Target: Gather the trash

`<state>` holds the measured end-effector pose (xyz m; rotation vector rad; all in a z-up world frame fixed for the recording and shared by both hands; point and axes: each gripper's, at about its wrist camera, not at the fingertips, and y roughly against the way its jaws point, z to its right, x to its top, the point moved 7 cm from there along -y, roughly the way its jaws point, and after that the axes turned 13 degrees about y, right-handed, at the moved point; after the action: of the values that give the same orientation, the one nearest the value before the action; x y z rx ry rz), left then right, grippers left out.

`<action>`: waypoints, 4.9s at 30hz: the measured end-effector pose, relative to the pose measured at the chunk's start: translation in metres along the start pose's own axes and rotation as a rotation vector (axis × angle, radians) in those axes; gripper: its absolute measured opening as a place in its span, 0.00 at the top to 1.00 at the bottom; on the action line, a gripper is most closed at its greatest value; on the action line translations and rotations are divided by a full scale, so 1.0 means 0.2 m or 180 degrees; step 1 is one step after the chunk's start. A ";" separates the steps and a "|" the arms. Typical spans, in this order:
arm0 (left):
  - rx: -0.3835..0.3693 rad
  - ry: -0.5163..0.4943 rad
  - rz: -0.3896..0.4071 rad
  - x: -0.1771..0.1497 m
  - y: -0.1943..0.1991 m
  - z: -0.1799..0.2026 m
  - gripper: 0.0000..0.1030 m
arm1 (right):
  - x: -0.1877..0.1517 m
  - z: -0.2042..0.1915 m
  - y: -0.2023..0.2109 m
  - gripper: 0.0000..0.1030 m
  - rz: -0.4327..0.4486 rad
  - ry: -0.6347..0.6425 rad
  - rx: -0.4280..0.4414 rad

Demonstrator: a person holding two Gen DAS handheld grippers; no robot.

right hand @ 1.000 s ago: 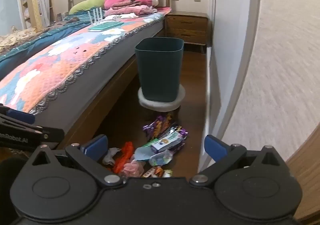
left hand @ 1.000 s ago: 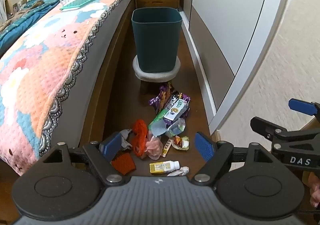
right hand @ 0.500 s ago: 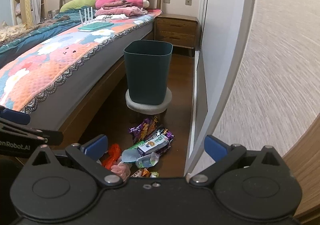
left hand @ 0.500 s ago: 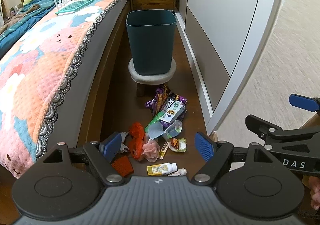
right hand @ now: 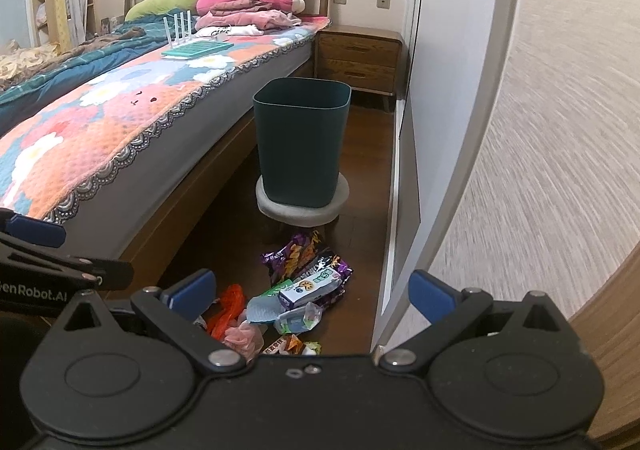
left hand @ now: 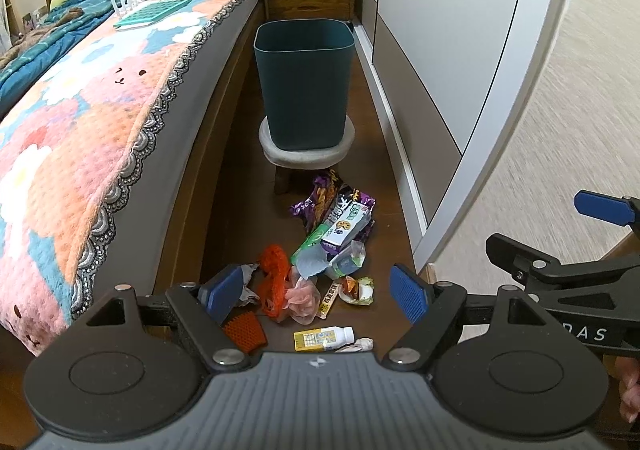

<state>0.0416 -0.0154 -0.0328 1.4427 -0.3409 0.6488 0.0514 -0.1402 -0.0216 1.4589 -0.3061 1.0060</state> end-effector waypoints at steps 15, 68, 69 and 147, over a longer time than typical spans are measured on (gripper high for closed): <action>0.0085 0.0036 0.0014 -0.03 0.04 0.01 0.22 | -0.01 0.01 0.01 0.00 0.0050 0.0026 0.0073; 0.0276 -0.0184 -0.0871 0.04 -1.53 -0.50 0.22 | -0.54 -0.30 -1.29 0.03 -0.0802 -0.0320 0.0630; 0.0312 -0.0172 -0.1012 0.00 -1.61 -0.52 0.22 | -0.59 -0.32 -1.36 0.03 -0.0912 -0.0286 0.0618; 0.0118 0.0269 -0.0890 0.18 -1.70 -0.31 0.89 | -0.57 -0.06 -1.38 0.76 -0.0875 0.0273 0.0346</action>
<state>0.2631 0.0534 -0.2927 1.4601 -0.0585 0.4886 0.1780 -0.1193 -0.2918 1.5033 0.0127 0.8690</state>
